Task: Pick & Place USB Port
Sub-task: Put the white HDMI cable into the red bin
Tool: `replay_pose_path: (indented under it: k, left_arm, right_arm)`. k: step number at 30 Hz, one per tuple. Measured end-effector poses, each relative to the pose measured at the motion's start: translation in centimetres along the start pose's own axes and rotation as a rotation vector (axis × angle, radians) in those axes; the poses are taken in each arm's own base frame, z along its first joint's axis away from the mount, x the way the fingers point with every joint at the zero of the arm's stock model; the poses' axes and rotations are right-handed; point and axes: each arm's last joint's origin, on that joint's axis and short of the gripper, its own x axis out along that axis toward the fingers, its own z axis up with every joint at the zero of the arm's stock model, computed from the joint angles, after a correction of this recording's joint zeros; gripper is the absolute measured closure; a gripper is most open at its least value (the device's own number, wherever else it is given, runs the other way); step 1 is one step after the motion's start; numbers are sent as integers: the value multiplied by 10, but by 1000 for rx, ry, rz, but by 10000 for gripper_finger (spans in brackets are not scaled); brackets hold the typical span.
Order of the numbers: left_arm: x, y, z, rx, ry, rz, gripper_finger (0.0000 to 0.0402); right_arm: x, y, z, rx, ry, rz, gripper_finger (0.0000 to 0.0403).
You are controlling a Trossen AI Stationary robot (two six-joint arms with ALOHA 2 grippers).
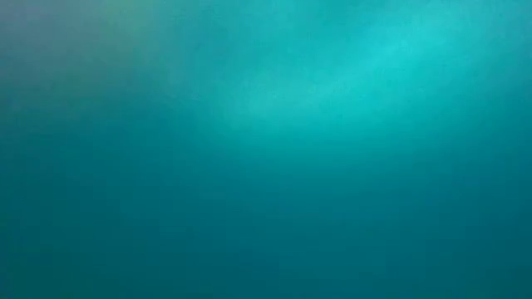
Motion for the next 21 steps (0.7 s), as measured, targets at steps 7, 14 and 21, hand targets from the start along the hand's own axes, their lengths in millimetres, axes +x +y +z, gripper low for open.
replay_pose_path:
  k: [7,14,21]
  left_arm:
    - [-2,2,2,22,-26,17,119]
    - [-8,6,9,48,-79,59,119]
    - [-9,3,11,51,-78,21,121]
  right_arm:
    - [0,1,0,27,1,5,362]
    - [-6,15,4,66,-72,88,363]
    - [-5,18,7,71,-112,93,363]
